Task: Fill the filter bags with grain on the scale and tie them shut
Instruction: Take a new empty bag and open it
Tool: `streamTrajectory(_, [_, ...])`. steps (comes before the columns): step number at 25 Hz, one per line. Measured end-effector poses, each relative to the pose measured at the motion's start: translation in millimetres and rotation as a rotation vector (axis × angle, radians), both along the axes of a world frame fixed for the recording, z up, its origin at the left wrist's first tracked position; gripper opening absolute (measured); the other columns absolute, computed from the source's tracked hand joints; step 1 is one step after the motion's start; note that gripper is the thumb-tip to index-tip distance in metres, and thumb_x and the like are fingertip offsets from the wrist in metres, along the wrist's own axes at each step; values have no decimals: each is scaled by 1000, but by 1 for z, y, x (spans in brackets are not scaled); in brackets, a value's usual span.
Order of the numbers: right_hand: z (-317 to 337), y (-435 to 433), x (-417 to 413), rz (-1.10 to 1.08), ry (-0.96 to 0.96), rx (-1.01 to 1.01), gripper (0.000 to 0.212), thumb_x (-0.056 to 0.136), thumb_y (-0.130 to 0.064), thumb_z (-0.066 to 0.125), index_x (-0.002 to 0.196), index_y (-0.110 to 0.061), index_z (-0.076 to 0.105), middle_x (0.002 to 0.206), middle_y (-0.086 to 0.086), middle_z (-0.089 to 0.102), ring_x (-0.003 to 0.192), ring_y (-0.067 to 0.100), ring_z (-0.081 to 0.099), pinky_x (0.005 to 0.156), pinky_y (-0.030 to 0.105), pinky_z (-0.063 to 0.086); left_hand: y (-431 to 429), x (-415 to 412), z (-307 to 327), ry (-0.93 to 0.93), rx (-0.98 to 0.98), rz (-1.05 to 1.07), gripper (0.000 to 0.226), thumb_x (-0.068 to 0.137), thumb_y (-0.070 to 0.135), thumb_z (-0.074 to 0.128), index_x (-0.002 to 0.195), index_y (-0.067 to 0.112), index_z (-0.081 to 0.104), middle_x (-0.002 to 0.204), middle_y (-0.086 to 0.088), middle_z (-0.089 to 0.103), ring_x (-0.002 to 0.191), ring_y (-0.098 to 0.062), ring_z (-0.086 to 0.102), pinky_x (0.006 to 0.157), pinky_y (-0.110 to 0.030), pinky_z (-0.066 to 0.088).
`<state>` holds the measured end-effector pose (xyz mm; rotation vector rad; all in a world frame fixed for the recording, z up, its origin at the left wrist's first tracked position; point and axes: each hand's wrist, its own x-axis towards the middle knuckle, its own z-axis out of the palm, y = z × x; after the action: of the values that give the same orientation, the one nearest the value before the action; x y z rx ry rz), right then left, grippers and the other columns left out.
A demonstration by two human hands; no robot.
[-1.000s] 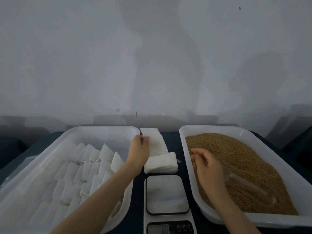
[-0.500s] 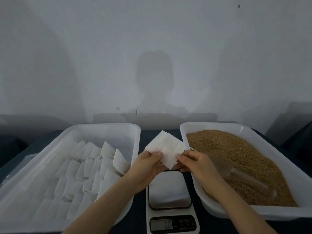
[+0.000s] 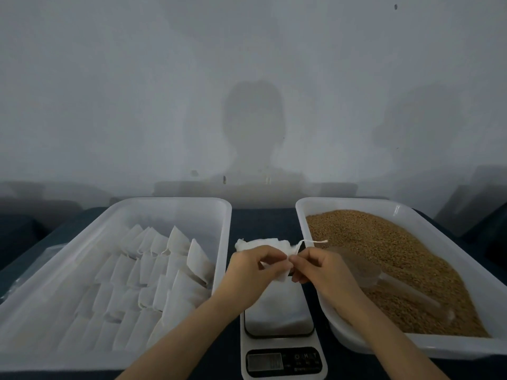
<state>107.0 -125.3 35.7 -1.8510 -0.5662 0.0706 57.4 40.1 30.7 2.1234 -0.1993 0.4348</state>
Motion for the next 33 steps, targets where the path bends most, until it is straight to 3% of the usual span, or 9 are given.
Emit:
streamTrajectory(8, [-2,1,1,52,-66,-110,20,92,-20,58,76,-9,64,62,-5,67,61,8,65,61,18,51,-2,-2,0,98,-97,-40,7,87,31,69,82,34,73,76,25,70,76,6,66,69,-6,47])
streamTrajectory(13, [-7,2,2,2,-76,-110,22,93,-21,56,79,-4,59,65,0,67,62,9,65,62,22,52,1,6,-2,160,-143,129,12,85,23,67,74,24,64,77,6,69,76,-11,67,70,-26,58])
streamTrajectory(16, [-8,2,2,-90,-94,-54,14,88,-15,61,79,-9,52,68,5,68,60,12,68,59,25,54,0,5,-3,148,-115,162,13,85,23,66,75,24,58,77,7,64,77,-10,64,63,-15,53])
streamTrajectory(18, [-9,1,0,-92,-161,-3,14,88,-10,61,79,-15,52,71,2,68,63,12,68,59,23,55,-1,4,-2,96,-71,155,18,85,24,67,73,28,55,74,11,62,74,-4,61,59,-7,45])
streamTrajectory(21, [-10,1,1,-63,-411,-43,28,86,7,58,79,-18,69,77,-8,67,70,7,65,64,16,52,-2,4,-1,-9,-45,164,22,86,25,69,72,32,54,77,14,60,79,4,58,63,-6,45])
streamTrajectory(25, [-9,8,3,-74,-578,-170,18,81,11,59,76,-3,70,70,4,61,61,13,55,56,24,45,-2,3,-5,-170,63,59,21,83,23,72,74,29,54,84,15,56,79,-1,56,65,-10,44])
streamTrajectory(29, [-6,4,1,-71,-317,-133,31,85,-3,63,55,-3,56,50,3,49,47,7,40,47,19,31,-3,2,-8,-252,158,-31,16,77,28,76,83,26,61,97,17,51,95,0,49,80,-11,39])
streamTrajectory(31, [-5,2,1,-68,-112,-88,36,84,-4,60,49,-8,51,44,-5,41,42,3,35,44,17,26,0,5,-10,-205,240,-21,48,70,45,76,111,37,53,123,20,42,123,1,34,101,-18,31])
streamTrajectory(33, [-3,-1,1,-53,-2,-78,29,84,-5,58,56,-1,58,44,-6,41,40,2,34,43,15,26,1,8,-14,-49,343,-33,92,63,54,78,136,43,23,140,23,23,137,4,10,111,-22,7])
